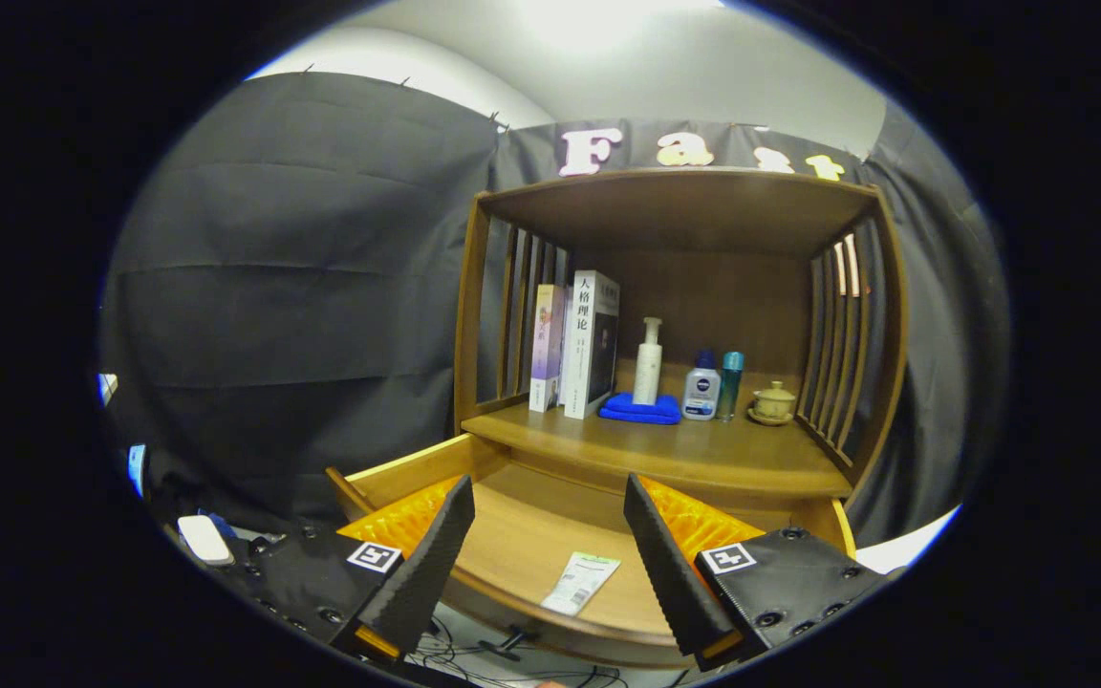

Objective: Pull open the drawer, take out the items inside it, and place them on the countertop above the cabinet.

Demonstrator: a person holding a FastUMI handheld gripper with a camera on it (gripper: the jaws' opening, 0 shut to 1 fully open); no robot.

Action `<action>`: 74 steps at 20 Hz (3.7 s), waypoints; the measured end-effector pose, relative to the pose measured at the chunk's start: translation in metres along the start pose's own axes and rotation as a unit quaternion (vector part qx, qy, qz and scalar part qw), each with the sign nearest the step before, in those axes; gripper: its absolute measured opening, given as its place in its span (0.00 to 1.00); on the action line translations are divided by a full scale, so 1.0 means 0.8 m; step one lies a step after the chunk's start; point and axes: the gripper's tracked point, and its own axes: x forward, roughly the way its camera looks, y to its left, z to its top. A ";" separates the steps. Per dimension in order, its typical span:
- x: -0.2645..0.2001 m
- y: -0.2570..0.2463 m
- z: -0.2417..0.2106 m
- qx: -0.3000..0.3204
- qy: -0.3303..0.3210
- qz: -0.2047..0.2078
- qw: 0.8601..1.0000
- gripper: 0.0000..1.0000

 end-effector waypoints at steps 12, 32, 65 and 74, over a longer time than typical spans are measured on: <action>0.103 -0.048 -0.064 -0.048 0.225 0.099 0.968 0.98; 0.102 -0.030 -0.222 -0.087 0.479 0.177 0.855 0.95; 0.128 -0.056 -0.107 -0.155 0.363 0.117 0.912 0.22; 0.163 -0.091 -0.032 -0.077 0.304 0.066 0.947 0.22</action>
